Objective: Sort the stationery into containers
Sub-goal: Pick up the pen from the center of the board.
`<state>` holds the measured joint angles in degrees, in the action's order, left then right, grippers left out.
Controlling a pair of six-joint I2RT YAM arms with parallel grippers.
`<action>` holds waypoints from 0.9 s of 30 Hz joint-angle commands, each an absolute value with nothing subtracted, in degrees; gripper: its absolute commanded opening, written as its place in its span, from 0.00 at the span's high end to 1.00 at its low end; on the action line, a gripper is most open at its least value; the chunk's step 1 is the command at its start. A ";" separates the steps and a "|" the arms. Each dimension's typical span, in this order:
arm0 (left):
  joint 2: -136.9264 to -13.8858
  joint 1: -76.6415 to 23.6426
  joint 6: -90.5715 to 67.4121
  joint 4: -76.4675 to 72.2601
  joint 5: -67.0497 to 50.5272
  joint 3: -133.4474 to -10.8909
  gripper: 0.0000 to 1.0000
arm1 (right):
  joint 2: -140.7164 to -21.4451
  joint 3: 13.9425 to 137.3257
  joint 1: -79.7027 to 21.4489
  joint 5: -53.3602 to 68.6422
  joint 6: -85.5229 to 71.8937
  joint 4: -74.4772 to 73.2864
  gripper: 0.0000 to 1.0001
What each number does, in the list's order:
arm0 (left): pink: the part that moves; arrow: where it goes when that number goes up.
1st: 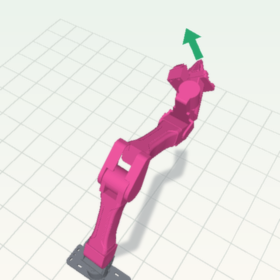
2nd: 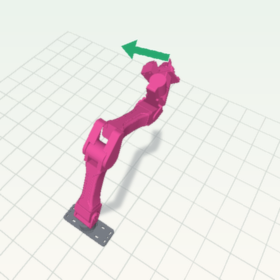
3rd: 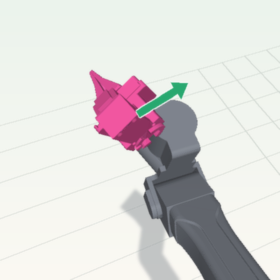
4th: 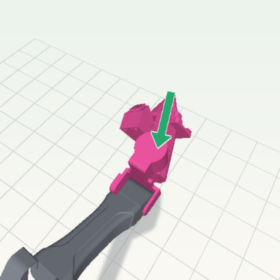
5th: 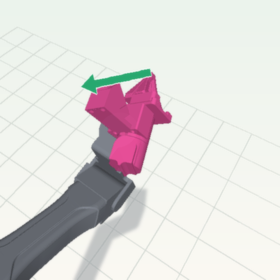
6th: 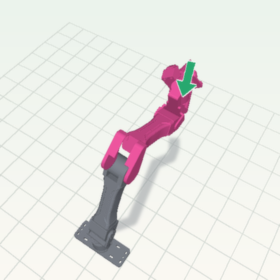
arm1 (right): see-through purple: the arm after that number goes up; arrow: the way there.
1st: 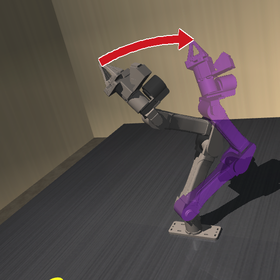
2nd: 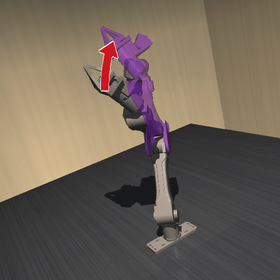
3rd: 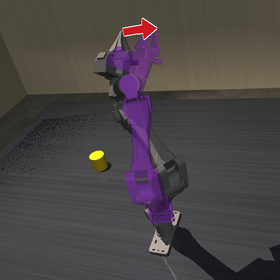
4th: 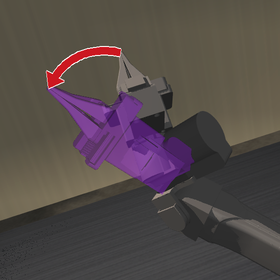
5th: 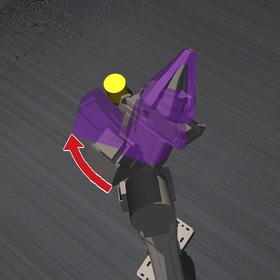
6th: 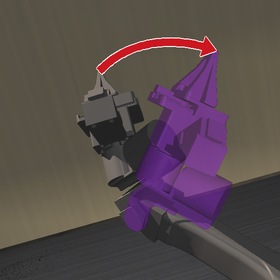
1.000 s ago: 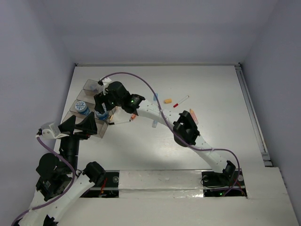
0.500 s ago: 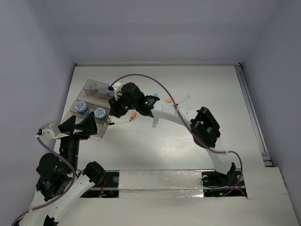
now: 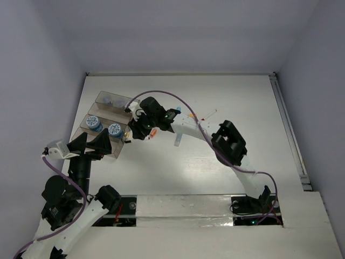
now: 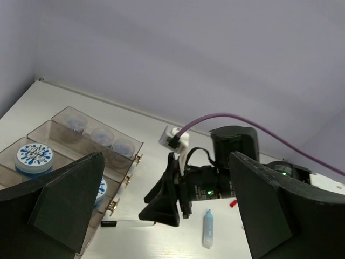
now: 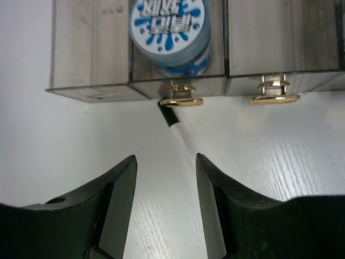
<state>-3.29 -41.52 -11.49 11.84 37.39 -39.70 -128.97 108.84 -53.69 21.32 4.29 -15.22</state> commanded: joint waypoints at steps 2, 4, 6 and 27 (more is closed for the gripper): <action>-2.81 -41.13 -11.60 10.11 36.30 -39.73 0.01 | -132.44 114.78 -53.61 19.43 7.73 -21.62 0.45; -2.81 -41.13 -11.43 9.93 36.21 -39.64 0.01 | -133.59 114.26 -53.61 17.76 6.95 -21.27 0.44; -2.99 -41.13 -11.43 9.85 36.21 -39.64 0.01 | -133.77 113.38 -53.61 17.75 6.51 -20.31 0.44; -3.87 -41.13 -11.25 9.67 35.25 -39.64 0.01 | -136.15 108.64 -55.81 10.11 8.61 -19.78 0.57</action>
